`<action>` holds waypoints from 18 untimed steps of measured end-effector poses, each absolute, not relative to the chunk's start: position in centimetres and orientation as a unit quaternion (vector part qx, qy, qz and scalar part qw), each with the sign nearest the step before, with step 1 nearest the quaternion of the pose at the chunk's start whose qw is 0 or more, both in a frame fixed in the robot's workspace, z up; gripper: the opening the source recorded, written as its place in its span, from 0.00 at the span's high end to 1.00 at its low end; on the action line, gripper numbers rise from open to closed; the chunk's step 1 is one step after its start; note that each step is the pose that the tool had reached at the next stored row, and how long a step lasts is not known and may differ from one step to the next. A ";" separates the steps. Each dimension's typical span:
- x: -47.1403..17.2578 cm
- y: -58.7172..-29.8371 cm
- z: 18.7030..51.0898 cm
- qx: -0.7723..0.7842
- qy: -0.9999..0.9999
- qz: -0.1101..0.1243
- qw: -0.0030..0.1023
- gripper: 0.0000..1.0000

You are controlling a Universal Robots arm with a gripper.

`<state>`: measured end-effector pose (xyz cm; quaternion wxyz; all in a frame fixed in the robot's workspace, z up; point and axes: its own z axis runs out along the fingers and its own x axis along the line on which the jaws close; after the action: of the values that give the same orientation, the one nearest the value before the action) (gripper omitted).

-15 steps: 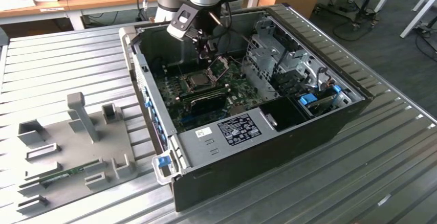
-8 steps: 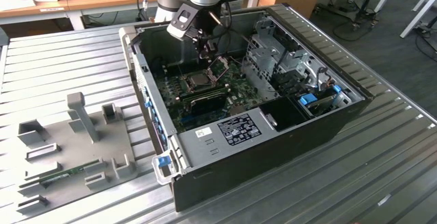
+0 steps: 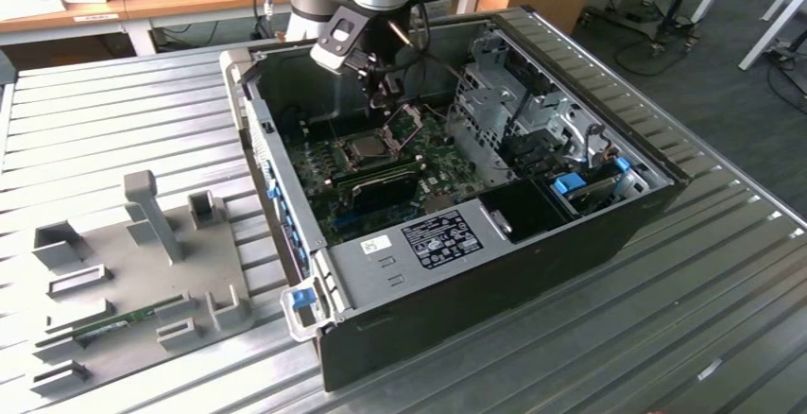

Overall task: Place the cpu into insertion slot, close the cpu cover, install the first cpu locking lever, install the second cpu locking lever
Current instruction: 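Close the cpu cover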

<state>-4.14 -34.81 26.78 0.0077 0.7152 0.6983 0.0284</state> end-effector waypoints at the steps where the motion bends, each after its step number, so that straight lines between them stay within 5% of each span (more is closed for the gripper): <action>1: -4.0 -34.8 26.8 0.715 0.698 0.028 0.008 0.89; 18: -0.3 -34.8 26.7 0.715 0.698 0.028 0.008 0.89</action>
<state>-0.27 -34.81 26.68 0.0077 0.7152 0.6983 0.0284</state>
